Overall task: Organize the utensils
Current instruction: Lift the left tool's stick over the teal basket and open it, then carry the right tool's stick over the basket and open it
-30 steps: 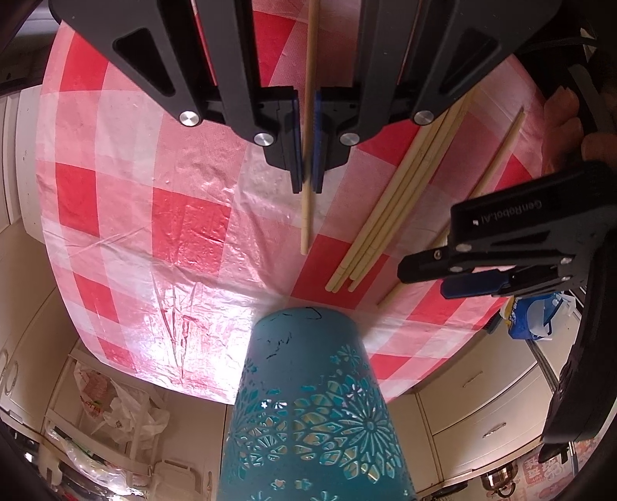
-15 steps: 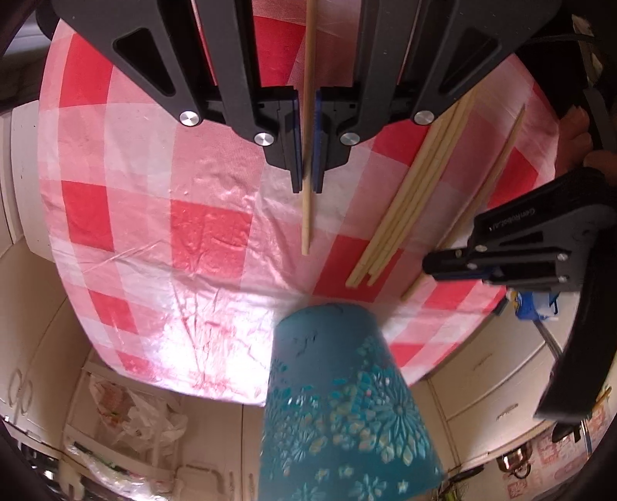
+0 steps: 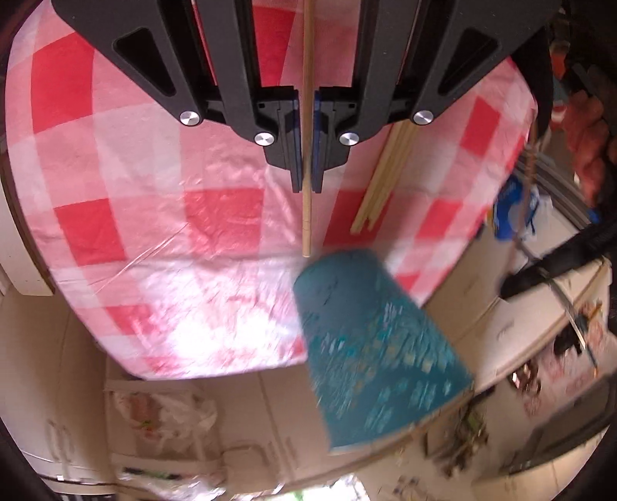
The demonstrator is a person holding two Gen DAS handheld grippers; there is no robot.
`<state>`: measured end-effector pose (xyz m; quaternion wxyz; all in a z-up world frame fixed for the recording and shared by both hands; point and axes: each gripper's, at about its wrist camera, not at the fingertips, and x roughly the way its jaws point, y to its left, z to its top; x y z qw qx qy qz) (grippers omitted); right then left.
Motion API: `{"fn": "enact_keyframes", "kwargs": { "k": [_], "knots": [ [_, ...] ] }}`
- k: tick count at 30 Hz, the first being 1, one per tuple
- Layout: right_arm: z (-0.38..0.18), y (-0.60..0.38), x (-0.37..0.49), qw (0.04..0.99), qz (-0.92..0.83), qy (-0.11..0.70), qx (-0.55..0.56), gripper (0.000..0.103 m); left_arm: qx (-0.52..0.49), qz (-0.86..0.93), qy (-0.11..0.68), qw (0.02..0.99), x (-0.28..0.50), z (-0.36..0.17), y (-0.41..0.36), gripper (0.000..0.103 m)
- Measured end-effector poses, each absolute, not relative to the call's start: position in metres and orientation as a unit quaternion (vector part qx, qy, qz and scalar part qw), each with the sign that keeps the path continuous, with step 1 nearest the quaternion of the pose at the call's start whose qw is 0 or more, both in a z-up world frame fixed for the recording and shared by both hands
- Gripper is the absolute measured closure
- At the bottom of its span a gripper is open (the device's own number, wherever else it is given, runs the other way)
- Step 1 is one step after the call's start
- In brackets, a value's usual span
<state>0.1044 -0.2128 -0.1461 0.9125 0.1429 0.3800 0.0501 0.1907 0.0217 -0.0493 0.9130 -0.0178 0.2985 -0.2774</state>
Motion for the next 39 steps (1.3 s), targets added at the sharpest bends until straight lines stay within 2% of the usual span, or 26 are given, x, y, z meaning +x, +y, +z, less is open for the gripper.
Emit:
{"fn": "enact_keyframes", "kwargs": {
  "k": [4, 7, 15, 20, 28, 30, 33, 39],
  "knots": [
    [-0.141, -0.222, 0.098, 0.927, 0.028, 0.334, 0.17, 0.098, -0.078, -0.282, 0.183, 0.938, 0.193, 0.011, 0.031, 0.098],
    [-0.147, -0.227, 0.097, 0.925, 0.013, 0.332, 0.185, 0.097, -0.104, -0.273, 0.114, 0.949, 0.205, 0.044, 0.023, 0.098],
    [-0.144, -0.234, 0.099, 0.927, 0.015, 0.319, 0.195, 0.097, -0.122, -0.229, 0.036, 0.965, 0.251, 0.064, -0.033, 0.098],
    [-0.143, -0.23, 0.095, 0.933, 0.017, 0.311, 0.182, 0.097, -0.117, -0.197, 0.061, 0.971, 0.278, 0.035, -0.054, 0.098],
    [-0.143, -0.231, 0.095, 0.932, 0.02, 0.309, 0.187, 0.097, -0.062, -0.206, 0.127, 0.968, 0.275, -0.017, -0.065, 0.097],
    [-0.143, -0.23, 0.094, 0.932, 0.02, 0.309, 0.187, 0.097, -0.055, -0.208, 0.151, 0.965, 0.275, -0.024, -0.063, 0.086],
    [-0.143, -0.231, 0.094, 0.933, 0.023, 0.306, 0.19, 0.097, -0.056, -0.186, 0.159, 0.968, 0.266, -0.028, -0.049, 0.041],
    [-0.14, -0.234, 0.09, 0.936, 0.028, 0.292, 0.196, 0.097, -0.075, -0.14, 0.138, 0.978, 0.229, -0.032, -0.004, 0.024]
  ]
}}
